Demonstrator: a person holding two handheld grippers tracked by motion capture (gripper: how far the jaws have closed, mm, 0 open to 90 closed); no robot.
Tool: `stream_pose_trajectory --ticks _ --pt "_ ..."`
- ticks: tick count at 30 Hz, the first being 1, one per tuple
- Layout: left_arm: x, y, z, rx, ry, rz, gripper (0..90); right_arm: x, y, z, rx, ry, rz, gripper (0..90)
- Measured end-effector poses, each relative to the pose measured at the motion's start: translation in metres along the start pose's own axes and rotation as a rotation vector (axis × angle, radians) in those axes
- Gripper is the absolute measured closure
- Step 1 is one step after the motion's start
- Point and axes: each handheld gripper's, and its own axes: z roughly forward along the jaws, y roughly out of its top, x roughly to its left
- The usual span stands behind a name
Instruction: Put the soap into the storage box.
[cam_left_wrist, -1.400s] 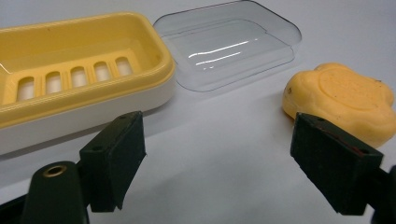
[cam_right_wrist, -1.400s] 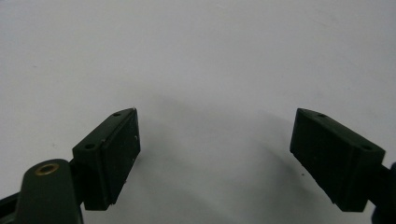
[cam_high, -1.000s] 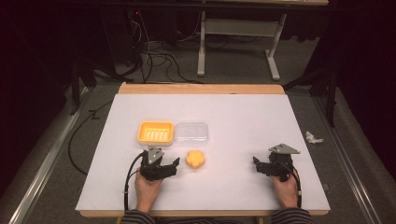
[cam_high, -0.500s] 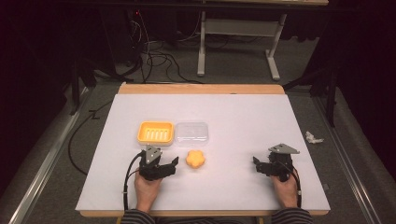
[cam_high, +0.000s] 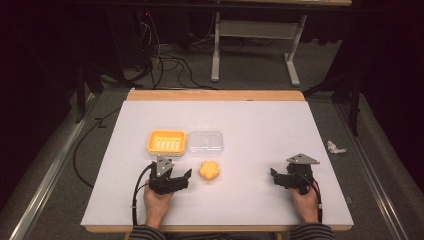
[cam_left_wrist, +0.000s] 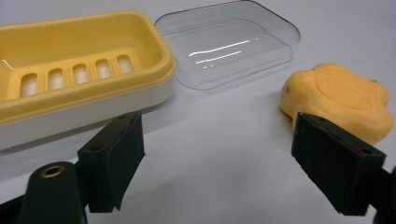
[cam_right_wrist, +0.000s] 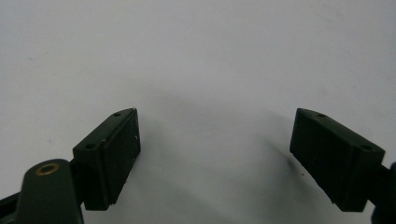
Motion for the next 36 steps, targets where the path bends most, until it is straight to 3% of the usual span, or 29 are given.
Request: stream_pose_trajectory --ticks 9,26,36 --pt "-0.008 0.01 -0.004 -0.005 -0.02 -0.021 15.9 0.0 0.0 0.0 -0.001 0.0 0.002 16.3" --pt "-0.046 0.008 0.0 0.053 -0.087 0.024 14.4 -0.001 -0.001 -0.001 -0.013 0.007 0.002 16.1" --pt "-0.061 0.007 0.003 0.071 -0.111 0.037 13.5 -0.001 -0.001 -0.001 -0.015 0.009 0.002 16.1"
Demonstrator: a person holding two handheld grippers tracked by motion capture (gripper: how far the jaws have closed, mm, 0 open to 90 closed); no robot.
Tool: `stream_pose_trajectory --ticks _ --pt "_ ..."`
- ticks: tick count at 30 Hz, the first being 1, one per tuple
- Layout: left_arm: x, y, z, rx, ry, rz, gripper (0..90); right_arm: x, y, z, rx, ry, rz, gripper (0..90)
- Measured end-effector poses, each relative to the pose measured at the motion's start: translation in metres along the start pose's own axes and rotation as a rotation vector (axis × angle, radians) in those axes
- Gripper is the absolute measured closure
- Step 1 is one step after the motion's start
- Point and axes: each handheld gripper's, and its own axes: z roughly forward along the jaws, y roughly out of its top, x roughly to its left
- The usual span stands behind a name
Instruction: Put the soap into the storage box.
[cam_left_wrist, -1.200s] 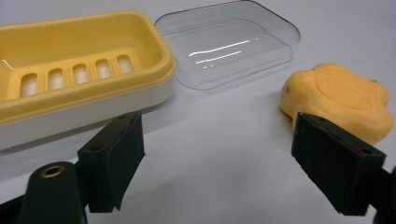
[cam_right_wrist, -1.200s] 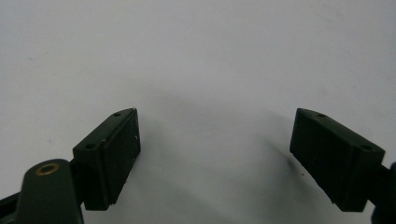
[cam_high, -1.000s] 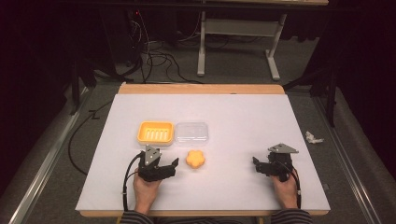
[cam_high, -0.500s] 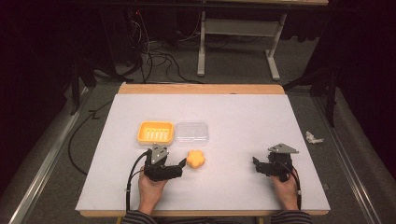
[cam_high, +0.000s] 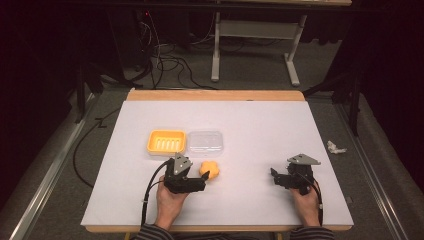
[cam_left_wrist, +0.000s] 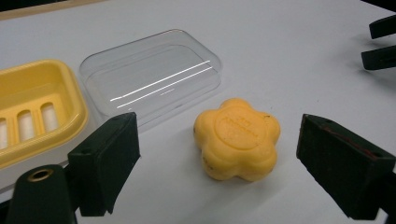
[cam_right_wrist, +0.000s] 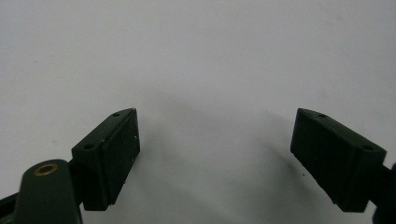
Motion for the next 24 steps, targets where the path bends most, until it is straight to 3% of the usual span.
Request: stream_pose_trajectory --ticks 16,24 --pt "-0.01 -0.005 0.011 0.05 0.005 0.009 9.5 0.0 0.0 0.001 0.004 0.003 -0.004 16.1" --pt "-0.013 -0.016 0.025 0.099 0.022 0.042 9.2 0.0 0.0 0.001 0.006 0.006 -0.009 16.2"
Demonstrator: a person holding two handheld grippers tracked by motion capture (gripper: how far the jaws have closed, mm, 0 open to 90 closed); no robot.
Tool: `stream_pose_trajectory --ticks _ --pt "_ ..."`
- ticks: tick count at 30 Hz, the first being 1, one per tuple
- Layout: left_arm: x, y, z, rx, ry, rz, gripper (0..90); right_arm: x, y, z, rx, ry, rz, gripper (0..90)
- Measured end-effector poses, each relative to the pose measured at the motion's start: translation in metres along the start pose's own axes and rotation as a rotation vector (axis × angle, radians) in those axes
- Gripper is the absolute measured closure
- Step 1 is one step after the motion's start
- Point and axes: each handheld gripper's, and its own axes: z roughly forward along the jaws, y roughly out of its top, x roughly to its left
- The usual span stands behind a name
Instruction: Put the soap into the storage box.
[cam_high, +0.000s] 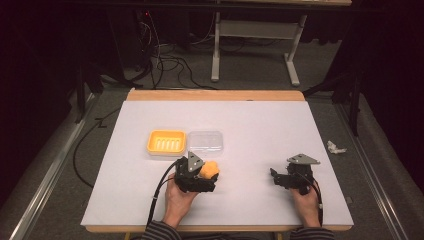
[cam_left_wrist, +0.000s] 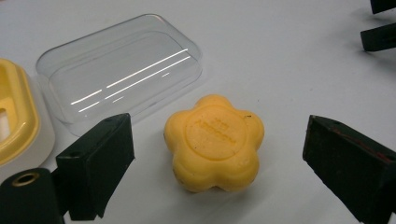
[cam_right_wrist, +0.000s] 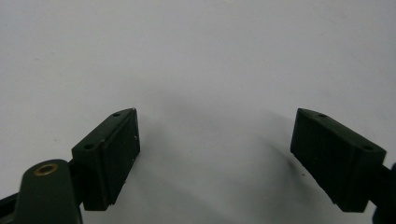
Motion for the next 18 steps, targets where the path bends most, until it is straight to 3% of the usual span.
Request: stream_pose_trajectory --ticks 18 --pt "0.002 -0.017 0.028 0.064 0.054 0.049 12.7 0.001 0.0 0.001 0.007 0.002 -0.012 16.3"
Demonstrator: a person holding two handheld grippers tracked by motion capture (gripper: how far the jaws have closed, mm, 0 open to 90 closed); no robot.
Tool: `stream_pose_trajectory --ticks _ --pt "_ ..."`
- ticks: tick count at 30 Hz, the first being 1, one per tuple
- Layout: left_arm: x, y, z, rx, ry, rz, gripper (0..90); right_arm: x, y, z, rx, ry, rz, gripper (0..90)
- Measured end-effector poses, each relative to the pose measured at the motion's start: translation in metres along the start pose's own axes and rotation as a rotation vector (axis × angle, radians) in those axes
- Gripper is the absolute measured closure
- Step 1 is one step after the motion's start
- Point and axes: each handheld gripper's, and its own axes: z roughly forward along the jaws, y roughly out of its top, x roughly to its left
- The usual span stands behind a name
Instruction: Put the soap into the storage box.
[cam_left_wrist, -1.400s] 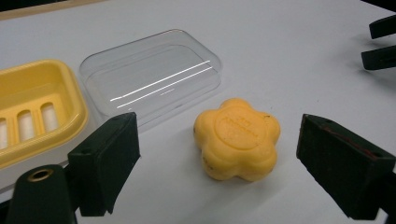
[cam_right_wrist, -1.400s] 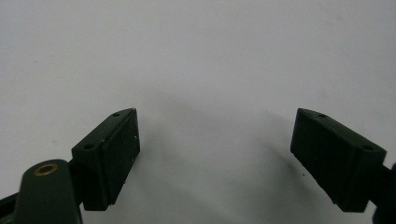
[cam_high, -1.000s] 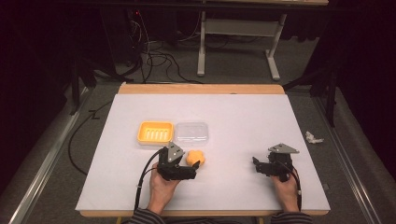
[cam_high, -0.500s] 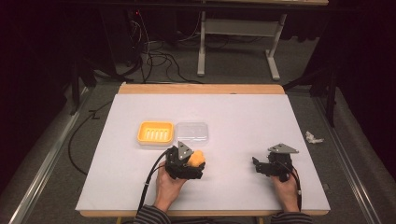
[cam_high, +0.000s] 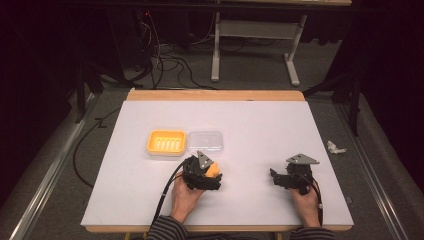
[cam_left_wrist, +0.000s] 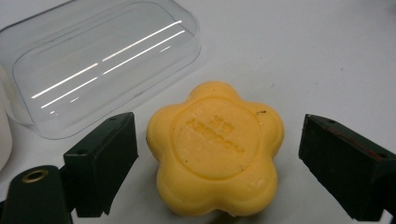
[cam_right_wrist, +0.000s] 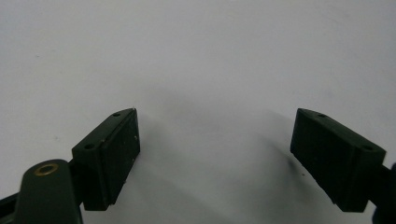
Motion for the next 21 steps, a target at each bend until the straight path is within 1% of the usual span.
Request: stream_pose_trajectory --ticks 2,4,9,12,15,16,21 --pt "0.0005 -0.0007 0.0018 -0.004 0.006 -0.009 13.8 -0.0001 0.0 0.0 -0.001 0.001 -0.002 16.3" --pt "0.001 -0.0018 0.0033 -0.006 0.011 -0.009 14.5 0.0001 0.0 0.0 0.0 0.002 -0.002 16.3" --pt "0.002 -0.006 0.0069 0.007 0.027 -0.007 15.5 0.0001 -0.0001 0.0001 -0.002 0.0 -0.002 16.4" --pt "0.0026 -0.0065 0.008 0.002 0.035 -0.017 16.3 0.0002 0.0 0.0002 -0.001 0.001 -0.003 16.5" --pt "0.0028 -0.0068 0.0075 0.002 0.025 -0.024 20.2 0.0003 0.0001 0.0 0.002 0.002 -0.003 16.4" --pt "0.003 -0.0074 0.0064 -0.001 0.013 -0.033 21.8 0.0003 0.0001 0.0 0.001 0.002 -0.002 16.4" --pt "0.0035 -0.0069 0.0058 0.002 0.012 -0.034 23.8 0.0002 0.0001 0.0001 0.002 0.001 -0.003 16.3"
